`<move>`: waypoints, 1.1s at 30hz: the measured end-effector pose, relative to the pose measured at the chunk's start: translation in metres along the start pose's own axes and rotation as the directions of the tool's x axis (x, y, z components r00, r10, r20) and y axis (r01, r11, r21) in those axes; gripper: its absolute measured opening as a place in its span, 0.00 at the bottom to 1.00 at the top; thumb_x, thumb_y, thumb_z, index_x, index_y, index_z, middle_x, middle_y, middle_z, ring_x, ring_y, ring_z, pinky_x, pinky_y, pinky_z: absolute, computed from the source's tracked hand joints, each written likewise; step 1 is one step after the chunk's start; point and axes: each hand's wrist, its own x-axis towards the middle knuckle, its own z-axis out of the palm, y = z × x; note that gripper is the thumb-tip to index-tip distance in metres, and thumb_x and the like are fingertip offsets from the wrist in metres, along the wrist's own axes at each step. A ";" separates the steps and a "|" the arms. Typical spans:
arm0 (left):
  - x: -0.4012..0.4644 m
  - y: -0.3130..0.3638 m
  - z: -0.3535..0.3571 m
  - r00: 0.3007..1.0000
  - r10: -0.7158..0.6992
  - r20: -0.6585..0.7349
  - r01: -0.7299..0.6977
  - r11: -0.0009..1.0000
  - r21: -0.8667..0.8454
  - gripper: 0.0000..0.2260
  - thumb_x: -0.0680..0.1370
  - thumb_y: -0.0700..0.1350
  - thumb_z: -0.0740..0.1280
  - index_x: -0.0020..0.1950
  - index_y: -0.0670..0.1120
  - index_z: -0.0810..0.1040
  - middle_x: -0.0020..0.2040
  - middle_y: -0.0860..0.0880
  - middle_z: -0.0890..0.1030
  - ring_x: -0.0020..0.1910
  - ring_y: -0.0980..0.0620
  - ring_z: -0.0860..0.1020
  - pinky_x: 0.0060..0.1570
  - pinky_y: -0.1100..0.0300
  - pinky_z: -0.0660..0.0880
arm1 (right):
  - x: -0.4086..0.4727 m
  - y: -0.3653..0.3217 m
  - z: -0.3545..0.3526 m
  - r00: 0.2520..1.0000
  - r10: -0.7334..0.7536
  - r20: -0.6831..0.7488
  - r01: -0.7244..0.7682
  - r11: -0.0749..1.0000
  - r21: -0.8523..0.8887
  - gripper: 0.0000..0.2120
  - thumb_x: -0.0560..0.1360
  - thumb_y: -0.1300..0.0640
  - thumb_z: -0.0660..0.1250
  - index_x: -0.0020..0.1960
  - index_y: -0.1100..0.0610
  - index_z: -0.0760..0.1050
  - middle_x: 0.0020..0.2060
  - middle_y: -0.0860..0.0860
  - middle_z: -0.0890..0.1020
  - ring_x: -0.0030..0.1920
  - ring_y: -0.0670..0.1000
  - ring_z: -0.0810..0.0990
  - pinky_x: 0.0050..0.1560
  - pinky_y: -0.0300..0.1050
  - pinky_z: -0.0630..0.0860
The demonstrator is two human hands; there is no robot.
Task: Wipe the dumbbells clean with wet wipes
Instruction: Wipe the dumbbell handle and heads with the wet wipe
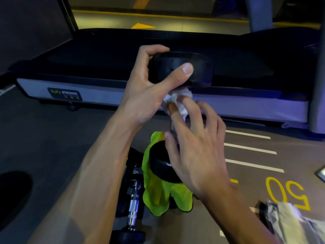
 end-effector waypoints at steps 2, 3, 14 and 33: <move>0.001 -0.001 0.000 1.000 0.000 -0.012 0.000 1.000 0.009 0.24 0.74 0.58 0.76 0.65 0.54 0.74 0.61 0.55 0.78 0.60 0.62 0.78 0.61 0.60 0.77 | -0.014 0.005 0.002 1.000 -0.012 -0.028 0.013 0.999 0.035 0.23 0.80 0.49 0.64 0.74 0.50 0.73 0.72 0.50 0.70 0.72 0.61 0.69 0.69 0.62 0.67; 0.000 -0.002 -0.001 1.000 -0.003 -0.015 0.003 1.000 0.011 0.24 0.73 0.60 0.76 0.65 0.55 0.74 0.61 0.54 0.78 0.62 0.60 0.78 0.63 0.56 0.77 | -0.016 0.007 0.002 0.999 -0.015 -0.032 0.017 0.999 0.048 0.23 0.81 0.49 0.64 0.74 0.50 0.73 0.71 0.50 0.71 0.72 0.61 0.69 0.68 0.62 0.67; -0.002 -0.004 -0.009 1.000 -0.006 -0.013 0.006 1.000 0.008 0.24 0.72 0.61 0.76 0.65 0.57 0.74 0.66 0.49 0.78 0.67 0.51 0.78 0.70 0.47 0.76 | -0.013 0.015 0.010 0.998 0.044 -0.049 -0.025 0.943 0.333 0.26 0.84 0.49 0.62 0.81 0.53 0.66 0.78 0.50 0.70 0.79 0.52 0.66 0.74 0.57 0.67; -0.009 -0.010 -0.031 0.999 -0.052 0.004 0.051 0.984 -0.173 0.22 0.72 0.56 0.75 0.64 0.57 0.74 0.59 0.61 0.80 0.61 0.61 0.79 0.57 0.65 0.76 | -0.023 0.009 0.010 0.981 0.026 0.193 -0.112 0.888 0.446 0.31 0.85 0.39 0.50 0.83 0.53 0.62 0.80 0.44 0.67 0.82 0.42 0.57 0.79 0.51 0.60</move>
